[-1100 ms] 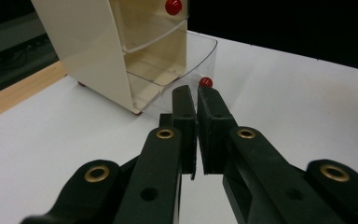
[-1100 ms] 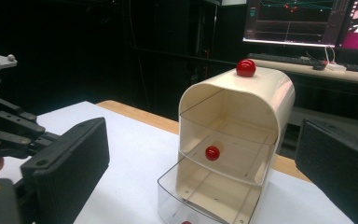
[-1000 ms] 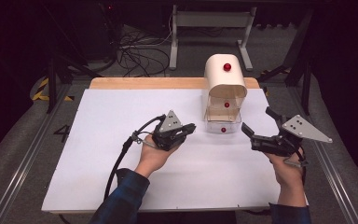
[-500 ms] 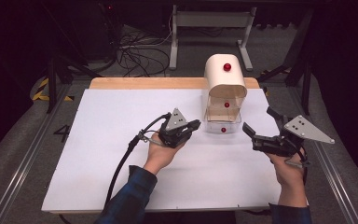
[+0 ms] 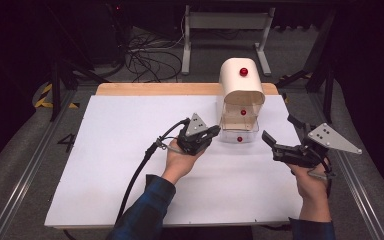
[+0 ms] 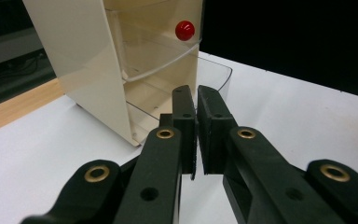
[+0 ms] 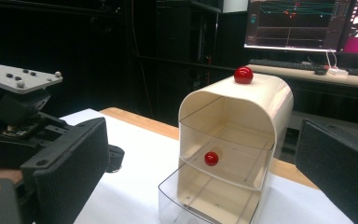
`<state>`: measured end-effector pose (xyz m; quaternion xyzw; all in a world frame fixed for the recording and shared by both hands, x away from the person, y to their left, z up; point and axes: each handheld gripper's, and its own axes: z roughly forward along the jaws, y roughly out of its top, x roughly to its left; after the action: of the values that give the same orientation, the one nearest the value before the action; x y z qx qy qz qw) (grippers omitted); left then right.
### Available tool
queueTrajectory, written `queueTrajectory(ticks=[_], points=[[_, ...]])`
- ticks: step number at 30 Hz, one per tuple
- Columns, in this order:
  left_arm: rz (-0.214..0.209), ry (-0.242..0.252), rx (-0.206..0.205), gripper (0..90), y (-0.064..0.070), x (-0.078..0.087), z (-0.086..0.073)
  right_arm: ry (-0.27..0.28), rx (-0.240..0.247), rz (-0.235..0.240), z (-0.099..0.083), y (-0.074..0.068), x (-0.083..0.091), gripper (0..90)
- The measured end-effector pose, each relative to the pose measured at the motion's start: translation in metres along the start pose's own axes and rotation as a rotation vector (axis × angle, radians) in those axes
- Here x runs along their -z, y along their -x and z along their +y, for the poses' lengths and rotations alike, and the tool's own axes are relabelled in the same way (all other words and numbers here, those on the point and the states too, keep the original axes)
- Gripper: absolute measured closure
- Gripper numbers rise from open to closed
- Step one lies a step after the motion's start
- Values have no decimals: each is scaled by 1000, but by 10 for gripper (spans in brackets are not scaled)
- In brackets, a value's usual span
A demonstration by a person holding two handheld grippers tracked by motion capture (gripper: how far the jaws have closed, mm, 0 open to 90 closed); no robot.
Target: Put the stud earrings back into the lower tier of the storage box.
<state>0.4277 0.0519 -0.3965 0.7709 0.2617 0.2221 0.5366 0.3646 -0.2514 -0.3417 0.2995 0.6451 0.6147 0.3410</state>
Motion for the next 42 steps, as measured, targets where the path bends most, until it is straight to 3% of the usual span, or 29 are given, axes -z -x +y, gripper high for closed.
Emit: queueTrajectory(ticks=[23, 37, 42], points=[[55, 4, 88, 866, -9, -33, -2, 16, -15, 4, -1, 6, 3, 36], [74, -21, 105, 865, -10, -48, -4, 21, -19, 8, -1, 7, 4, 36], [85, -35, 93, 865, -8, -53, -3, 21, -21, 5, -1, 8, 5, 36]])
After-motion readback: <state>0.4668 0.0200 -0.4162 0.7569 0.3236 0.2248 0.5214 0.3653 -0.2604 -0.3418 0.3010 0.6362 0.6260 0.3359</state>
